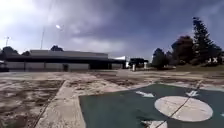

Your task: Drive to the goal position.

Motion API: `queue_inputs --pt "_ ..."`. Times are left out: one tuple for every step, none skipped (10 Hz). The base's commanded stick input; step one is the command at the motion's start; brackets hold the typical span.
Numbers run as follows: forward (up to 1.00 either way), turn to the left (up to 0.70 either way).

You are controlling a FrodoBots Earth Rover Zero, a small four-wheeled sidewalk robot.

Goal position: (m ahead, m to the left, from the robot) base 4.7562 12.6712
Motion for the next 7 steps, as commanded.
queue_inputs --pt "0.70 0.02" --pt "0.70 0.00" --pt "0.70 0.00" --pt "0.70 0.00" --pt "0.70 0.00" --pt "0.70 0.00" --pt "0.70 0.00"
